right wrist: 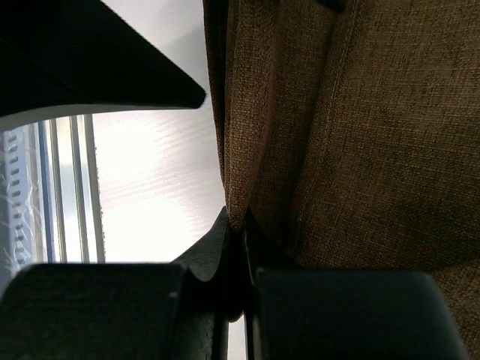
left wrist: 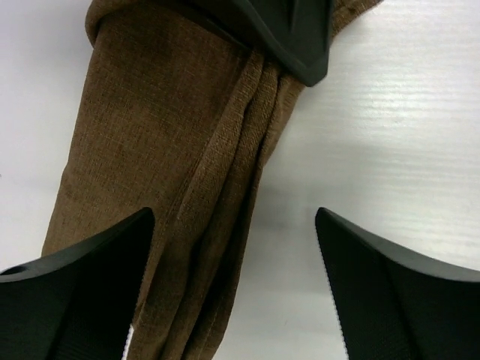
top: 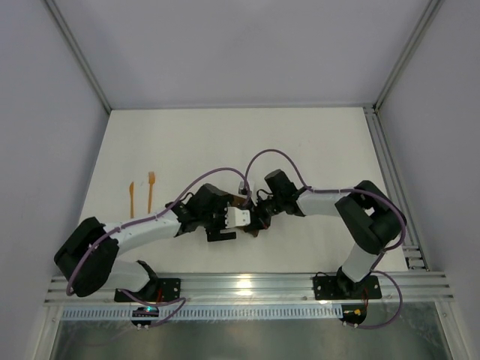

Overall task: Fold the napkin into a case and place the utensils inside
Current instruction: Fold the 2/3-rectangle-folded napkin at the center of the board.

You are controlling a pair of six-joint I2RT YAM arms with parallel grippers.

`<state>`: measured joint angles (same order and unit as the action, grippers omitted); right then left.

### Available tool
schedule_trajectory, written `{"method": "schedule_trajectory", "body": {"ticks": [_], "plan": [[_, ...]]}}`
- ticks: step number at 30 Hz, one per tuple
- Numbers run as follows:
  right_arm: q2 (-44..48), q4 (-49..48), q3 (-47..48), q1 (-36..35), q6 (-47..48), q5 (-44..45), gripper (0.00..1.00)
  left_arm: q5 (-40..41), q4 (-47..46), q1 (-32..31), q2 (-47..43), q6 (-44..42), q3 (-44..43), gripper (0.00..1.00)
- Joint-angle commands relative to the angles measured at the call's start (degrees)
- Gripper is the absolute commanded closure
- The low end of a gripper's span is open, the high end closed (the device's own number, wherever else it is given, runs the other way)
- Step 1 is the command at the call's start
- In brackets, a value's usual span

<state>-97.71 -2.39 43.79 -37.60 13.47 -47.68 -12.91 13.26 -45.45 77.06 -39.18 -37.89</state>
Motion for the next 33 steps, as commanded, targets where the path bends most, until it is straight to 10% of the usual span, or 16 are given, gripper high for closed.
{"method": "schedule_trajectory", "body": {"ticks": [1,8,10,17,26,33], "plan": [[-0.55,-4.02,-0.11,0.51,-1.08,-2.24,0.97,1.92,-11.21,-1.13,1.07,1.99,1.41,0.16],[0.5,-5.96,-1.07,0.6,-3.1,-1.46,0.94,2.01,-10.11,-1.39,2.31,4.28,0.27,0.83],[1.82,-5.96,-1.25,0.6,-4.5,-0.4,0.8,1.48,-8.95,-1.31,2.05,4.63,-0.08,1.0],[16.0,-0.54,-2.92,0.52,-3.46,4.33,0.38,0.17,-4.92,-1.13,0.9,2.45,0.18,1.0],[19.93,10.74,0.59,4.63,-2.14,9.88,0.37,-0.28,-3.33,-0.78,1.34,2.35,-0.87,1.0],[12.56,-2.35,3.13,6.84,-6.97,17.6,0.39,-1.07,-2.1,0.01,1.08,3.14,-2.45,1.0]]}}
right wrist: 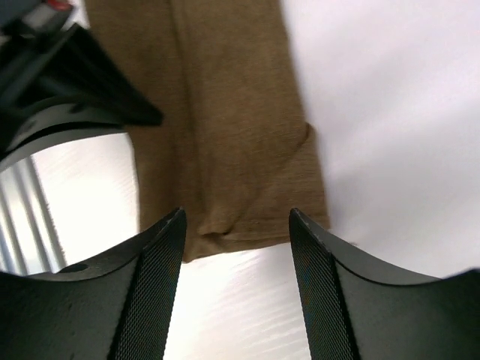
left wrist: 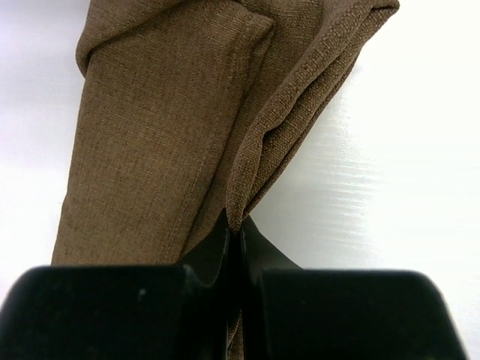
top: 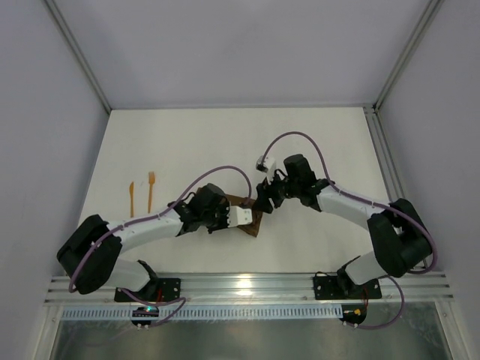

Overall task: Fold the napkin into a case and place the utensils inside
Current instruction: Fold the 2/3-rectangle-folded napkin at the center of the board.

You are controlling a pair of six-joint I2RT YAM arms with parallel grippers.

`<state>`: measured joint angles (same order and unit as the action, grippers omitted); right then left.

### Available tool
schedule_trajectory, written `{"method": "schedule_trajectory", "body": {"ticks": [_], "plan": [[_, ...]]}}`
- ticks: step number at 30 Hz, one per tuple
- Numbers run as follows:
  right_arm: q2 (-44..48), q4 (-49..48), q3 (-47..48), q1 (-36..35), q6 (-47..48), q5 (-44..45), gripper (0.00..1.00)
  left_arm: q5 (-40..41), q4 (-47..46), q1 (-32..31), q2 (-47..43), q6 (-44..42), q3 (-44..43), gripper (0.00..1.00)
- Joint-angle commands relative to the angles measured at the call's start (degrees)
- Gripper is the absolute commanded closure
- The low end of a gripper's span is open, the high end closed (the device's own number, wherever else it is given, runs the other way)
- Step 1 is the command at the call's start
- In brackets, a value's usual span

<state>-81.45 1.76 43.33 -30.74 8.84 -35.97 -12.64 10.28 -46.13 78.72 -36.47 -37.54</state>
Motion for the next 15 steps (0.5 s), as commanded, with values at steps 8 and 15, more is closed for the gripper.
{"method": "schedule_trajectory", "body": {"ticks": [8,15], "plan": [[-17.42,-12.2,6.6,-0.54,-5.76,7.48,0.47,-3.44,3.33,2.62,0.91,3.07,-6.92,1.0],[-16.56,-16.78,0.89,-3.53,-7.25,15.84,0.58,-5.01,6.05,5.69,4.77,5.35,-10.96,1.0]]}}
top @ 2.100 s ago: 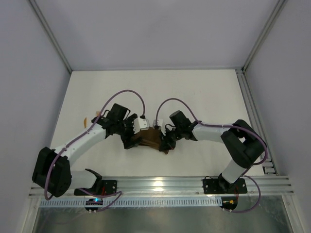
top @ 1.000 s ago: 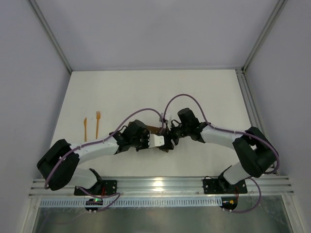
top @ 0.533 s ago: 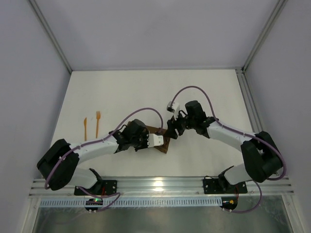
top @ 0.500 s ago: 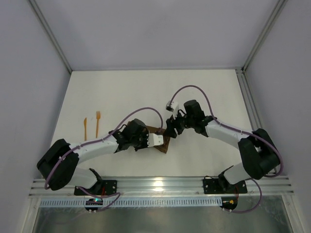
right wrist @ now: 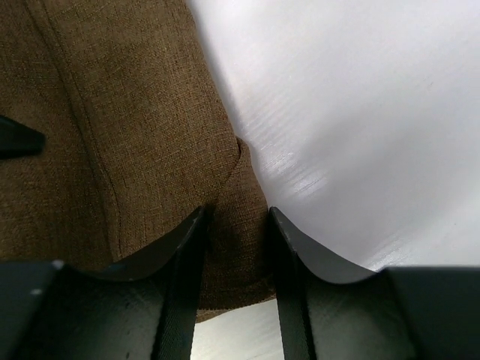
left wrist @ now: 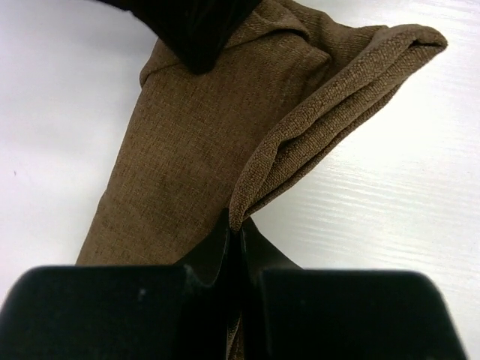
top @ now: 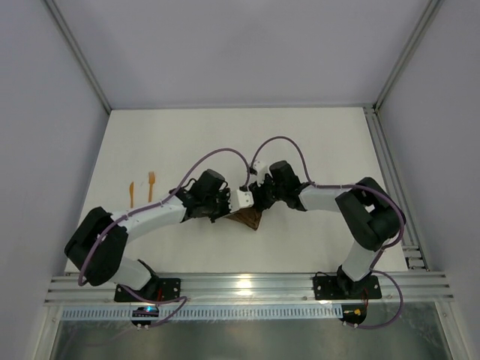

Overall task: Fold the napkin into a case and place the utensils inside
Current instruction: Fold the 2/3-rectangle-folded napkin at the center of the board.

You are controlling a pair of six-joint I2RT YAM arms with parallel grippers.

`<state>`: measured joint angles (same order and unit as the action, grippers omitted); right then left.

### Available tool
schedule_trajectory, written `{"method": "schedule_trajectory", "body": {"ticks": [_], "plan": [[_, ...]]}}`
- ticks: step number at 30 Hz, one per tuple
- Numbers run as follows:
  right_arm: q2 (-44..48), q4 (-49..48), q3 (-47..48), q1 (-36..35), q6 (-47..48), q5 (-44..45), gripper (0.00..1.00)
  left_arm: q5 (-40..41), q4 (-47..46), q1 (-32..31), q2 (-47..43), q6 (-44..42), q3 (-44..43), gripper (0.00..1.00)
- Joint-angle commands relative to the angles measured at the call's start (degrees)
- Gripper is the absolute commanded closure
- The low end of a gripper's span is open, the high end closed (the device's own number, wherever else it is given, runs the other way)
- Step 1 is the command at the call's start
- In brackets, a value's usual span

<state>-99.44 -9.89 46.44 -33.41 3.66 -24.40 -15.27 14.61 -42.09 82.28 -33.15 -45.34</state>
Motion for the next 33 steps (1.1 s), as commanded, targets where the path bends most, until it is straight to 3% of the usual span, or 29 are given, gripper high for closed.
{"method": "schedule_trajectory", "body": {"ticks": [1,6,12,20,28,33], "plan": [[1.79,-5.57,-3.53,-1.04,-2.25,4.89,0.6,-3.62,2.43,2.35,2.61,2.99,-3.96,1.0],[3.2,-10.06,-7.32,-3.06,-2.69,6.39,0.61,-8.81,8.75,9.02,9.29,7.12,-10.89,1.0],[3.63,-12.26,-9.34,-4.56,-2.96,7.27,0.61,-11.1,13.16,12.46,17.47,10.82,-18.73,1.0],[5.65,-13.05,-9.78,-4.56,-0.94,4.45,0.6,-11.89,14.48,12.73,18.79,10.12,-21.1,0.98],[14.7,-11.29,-9.7,-4.3,0.65,3.84,0.45,-12.42,19.22,12.64,19.4,5.12,-23.12,0.95],[20.68,-14.09,-13.63,-4.12,2.05,3.58,0.44,-13.74,20.11,12.55,20.02,5.2,-24.0,0.95]]}}
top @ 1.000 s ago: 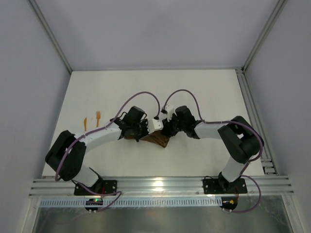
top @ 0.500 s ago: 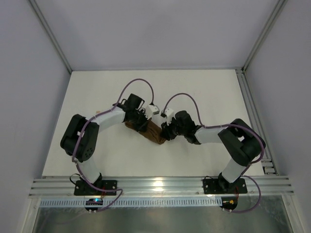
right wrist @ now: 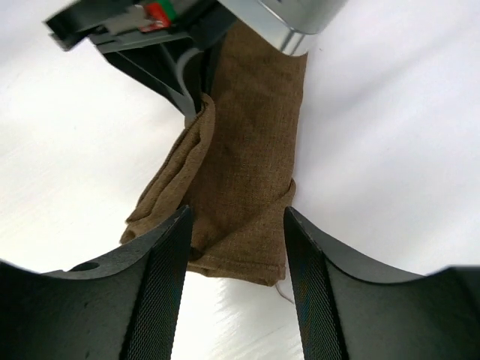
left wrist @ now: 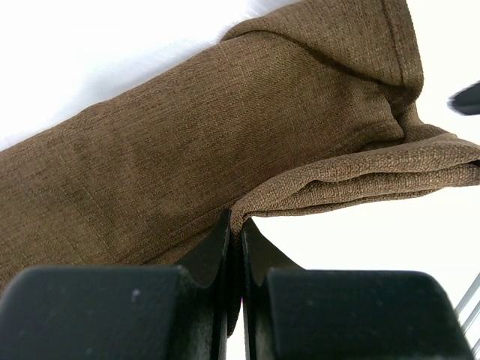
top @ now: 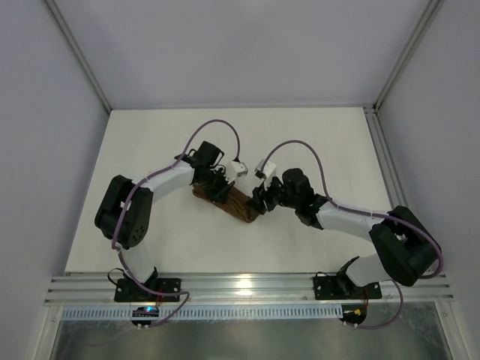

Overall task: Fold the napkin into a case and place the utensils inside
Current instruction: Fold the 2/3-rectangle-folded napkin at the center of the board.

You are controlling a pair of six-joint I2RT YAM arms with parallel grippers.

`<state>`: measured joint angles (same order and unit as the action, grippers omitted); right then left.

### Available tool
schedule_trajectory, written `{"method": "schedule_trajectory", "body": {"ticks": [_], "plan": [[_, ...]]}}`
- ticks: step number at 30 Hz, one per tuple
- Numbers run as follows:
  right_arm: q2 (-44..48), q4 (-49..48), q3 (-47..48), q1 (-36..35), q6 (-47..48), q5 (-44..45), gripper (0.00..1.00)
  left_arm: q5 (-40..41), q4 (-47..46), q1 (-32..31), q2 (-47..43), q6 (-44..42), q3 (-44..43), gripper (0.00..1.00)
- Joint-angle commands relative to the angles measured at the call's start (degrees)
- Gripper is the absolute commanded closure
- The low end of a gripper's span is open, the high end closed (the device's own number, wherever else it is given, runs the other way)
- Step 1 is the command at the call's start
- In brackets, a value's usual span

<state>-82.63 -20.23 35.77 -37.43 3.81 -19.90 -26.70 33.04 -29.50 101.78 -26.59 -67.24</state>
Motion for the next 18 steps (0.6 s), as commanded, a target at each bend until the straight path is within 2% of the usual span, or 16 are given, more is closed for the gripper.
{"method": "schedule_trajectory", "body": {"ticks": [1,5,9,13,18], "plan": [[6.06,-6.46,-4.29,-0.1,2.59,-1.28,0.44,-2.39,1.51,-0.04,0.44,-1.36,-1.93,0.95],[10.73,-16.66,-12.11,-0.27,4.09,-6.02,0.38,-2.74,1.59,-0.04,0.09,-1.8,-1.75,0.95],[10.57,-25.72,-18.79,-3.25,5.32,-6.38,0.34,-2.75,1.94,-0.04,0.0,-1.97,-1.66,0.95],[5.56,-32.92,-18.72,-8.0,5.68,-1.82,0.32,-2.75,2.21,-0.12,-0.17,-2.15,-1.58,0.95],[-1.82,-38.31,-16.8,-8.71,4.27,0.92,0.28,-2.74,2.3,-0.12,-0.26,-2.24,-1.75,0.95]]}}
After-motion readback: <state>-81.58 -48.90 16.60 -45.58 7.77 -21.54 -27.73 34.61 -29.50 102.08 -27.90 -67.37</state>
